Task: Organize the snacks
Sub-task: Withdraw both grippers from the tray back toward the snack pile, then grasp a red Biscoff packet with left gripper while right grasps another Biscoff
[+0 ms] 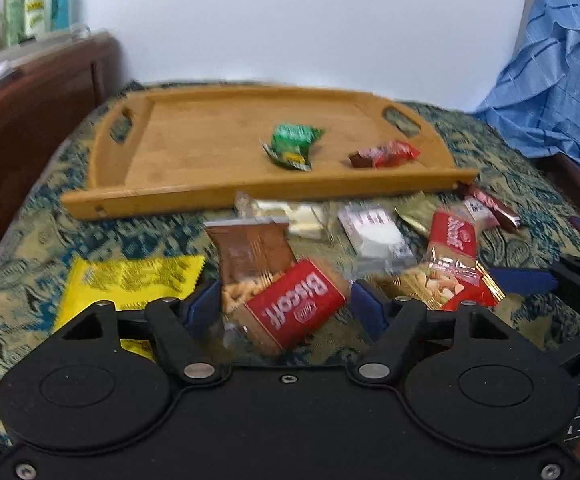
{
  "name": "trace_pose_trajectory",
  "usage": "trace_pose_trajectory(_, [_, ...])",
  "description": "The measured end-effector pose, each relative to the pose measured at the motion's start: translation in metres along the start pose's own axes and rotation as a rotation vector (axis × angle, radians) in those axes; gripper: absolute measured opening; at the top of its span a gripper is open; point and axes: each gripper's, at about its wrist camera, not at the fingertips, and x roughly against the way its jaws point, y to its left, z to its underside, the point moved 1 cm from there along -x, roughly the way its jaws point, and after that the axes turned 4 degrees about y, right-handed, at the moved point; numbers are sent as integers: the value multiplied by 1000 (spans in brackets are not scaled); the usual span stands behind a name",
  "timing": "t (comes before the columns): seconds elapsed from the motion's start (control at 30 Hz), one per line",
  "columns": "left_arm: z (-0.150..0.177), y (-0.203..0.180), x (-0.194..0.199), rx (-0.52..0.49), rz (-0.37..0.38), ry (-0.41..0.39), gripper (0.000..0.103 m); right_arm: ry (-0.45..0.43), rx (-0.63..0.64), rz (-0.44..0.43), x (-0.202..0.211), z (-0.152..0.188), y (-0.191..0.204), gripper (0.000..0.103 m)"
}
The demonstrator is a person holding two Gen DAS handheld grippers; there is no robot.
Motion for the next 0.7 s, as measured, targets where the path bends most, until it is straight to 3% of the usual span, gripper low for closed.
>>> trace_pose_trajectory(0.3, [7,-12,6,-104,-45,-14,47,-6,16,-7,-9,-2,7,100])
trace_pose_trajectory(0.37, [8,-15,8,-109,-41,-17,40,-9,16,-13,-9,-2,9,91])
trace_pose_trajectory(0.47, [10,-21,12,-118,-39,-27,34,-23,30,-5,-6,-1,12,83])
trace_pose_trajectory(0.63, [11,-27,19,-116,-52,-38,33,-39,31,-13,2,2,13,81])
trace_pose_trajectory(0.7, [12,-28,21,-110,-52,-40,27,-46,26,-15,6,3,12,81])
